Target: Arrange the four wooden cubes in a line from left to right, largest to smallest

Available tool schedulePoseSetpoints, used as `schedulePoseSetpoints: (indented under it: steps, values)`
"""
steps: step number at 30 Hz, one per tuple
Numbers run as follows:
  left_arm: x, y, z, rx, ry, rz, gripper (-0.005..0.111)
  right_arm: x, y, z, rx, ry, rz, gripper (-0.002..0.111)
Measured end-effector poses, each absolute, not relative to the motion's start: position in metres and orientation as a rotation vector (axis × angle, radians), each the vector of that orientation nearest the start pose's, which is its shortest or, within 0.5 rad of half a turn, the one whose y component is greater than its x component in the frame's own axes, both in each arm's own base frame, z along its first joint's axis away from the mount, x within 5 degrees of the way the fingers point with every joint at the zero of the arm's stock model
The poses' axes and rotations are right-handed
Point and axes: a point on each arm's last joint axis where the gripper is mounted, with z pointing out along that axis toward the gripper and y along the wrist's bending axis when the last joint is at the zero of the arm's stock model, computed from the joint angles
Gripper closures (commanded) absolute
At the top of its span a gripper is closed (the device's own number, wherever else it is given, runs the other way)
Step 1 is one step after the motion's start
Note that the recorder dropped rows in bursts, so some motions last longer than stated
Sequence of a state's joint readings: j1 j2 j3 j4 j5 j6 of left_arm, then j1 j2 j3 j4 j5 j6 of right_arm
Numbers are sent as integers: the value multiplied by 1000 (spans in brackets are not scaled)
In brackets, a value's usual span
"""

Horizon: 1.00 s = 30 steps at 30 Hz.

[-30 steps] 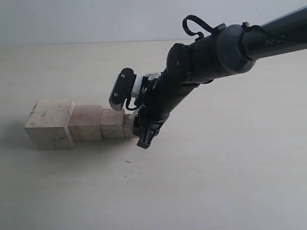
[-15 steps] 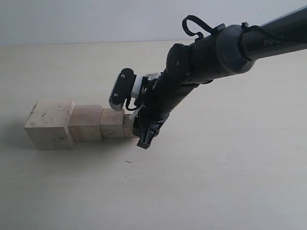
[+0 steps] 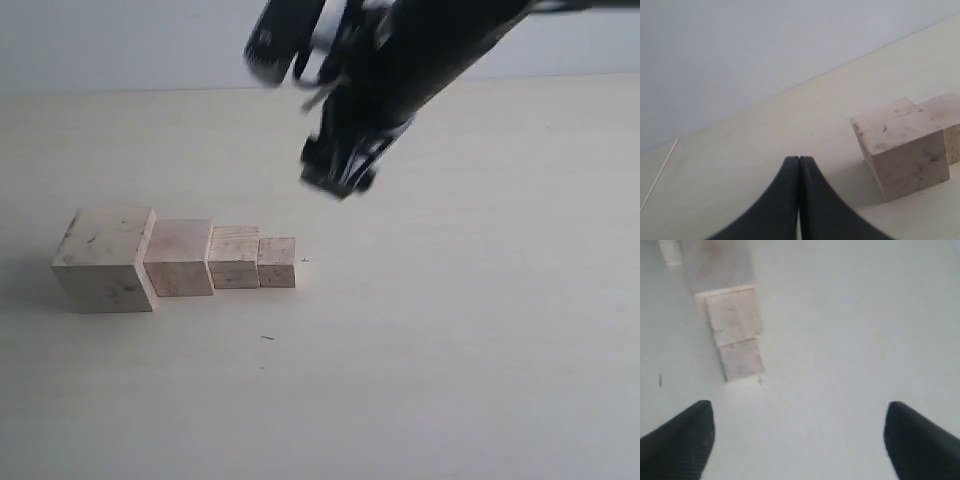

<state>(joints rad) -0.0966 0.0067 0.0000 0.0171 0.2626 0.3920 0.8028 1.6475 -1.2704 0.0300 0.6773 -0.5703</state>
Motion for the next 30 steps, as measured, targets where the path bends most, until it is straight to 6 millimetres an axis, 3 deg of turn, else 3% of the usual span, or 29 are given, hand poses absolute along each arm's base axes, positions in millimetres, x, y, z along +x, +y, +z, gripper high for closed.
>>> schedulePoseSetpoints:
  steps: [1, 3, 6, 8, 11, 17, 21, 26, 30]
  values:
    - [55, -5, 189, 436, 1704, 231, 107, 240, 244, 299, -1478, 2039, 86, 82]
    - [55, -5, 189, 436, 1704, 231, 107, 225, 212, 335, -1239, 2101, 26, 107]
    - [55, -5, 189, 436, 1704, 231, 107, 191, 163, 357, -915, 2093, 32, 104]
    - [55, -5, 189, 436, 1704, 231, 107, 167, 133, 348, -766, 2045, 65, 104]
    - [55, -5, 189, 436, 1704, 231, 107, 132, 98, 312, -629, 1999, 179, 104]
    - [55, -5, 189, 436, 1704, 231, 107, 78, 52, 257, -491, 1911, 409, 104]
    - [55, -5, 189, 436, 1704, 231, 107, 60, 37, 231, -460, 1828, 487, 104]
    - [55, -5, 189, 436, 1704, 231, 107, 47, 32, 222, -441, 1659, 617, 104]
    - [55, -5, 189, 436, 1704, 231, 107, 43, 36, 203, -566, 1603, 609, 104]
